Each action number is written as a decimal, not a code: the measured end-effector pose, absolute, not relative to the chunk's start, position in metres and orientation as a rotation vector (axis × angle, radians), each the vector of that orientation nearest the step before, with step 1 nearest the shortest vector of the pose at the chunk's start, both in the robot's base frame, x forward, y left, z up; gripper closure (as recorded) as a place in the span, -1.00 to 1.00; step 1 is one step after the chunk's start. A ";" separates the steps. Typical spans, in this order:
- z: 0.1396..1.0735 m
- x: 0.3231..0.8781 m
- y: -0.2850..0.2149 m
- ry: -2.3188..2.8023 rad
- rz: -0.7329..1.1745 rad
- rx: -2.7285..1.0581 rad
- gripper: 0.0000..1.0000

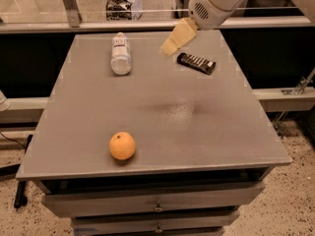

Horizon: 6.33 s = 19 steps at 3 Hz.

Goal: Place blue plastic bottle upright

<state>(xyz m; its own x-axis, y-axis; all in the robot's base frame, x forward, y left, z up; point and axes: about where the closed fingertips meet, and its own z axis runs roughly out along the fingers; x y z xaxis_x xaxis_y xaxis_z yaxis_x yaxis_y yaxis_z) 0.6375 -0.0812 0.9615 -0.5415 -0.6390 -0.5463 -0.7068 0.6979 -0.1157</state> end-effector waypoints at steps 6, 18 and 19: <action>0.910 0.820 0.083 2.513 0.590 -0.219 -1.00; 0.898 0.785 0.097 2.436 0.559 -0.641 1.00; 0.916 0.761 0.078 2.237 0.730 -0.702 1.00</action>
Offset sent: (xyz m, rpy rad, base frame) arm 0.1594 0.0938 -0.0189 0.3499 0.0485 -0.3811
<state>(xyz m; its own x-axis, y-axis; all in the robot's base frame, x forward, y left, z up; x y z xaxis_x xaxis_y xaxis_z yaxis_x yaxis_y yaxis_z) 0.7614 0.0783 0.9156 -0.6287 -0.2735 -0.7279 -0.6503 0.6982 0.2993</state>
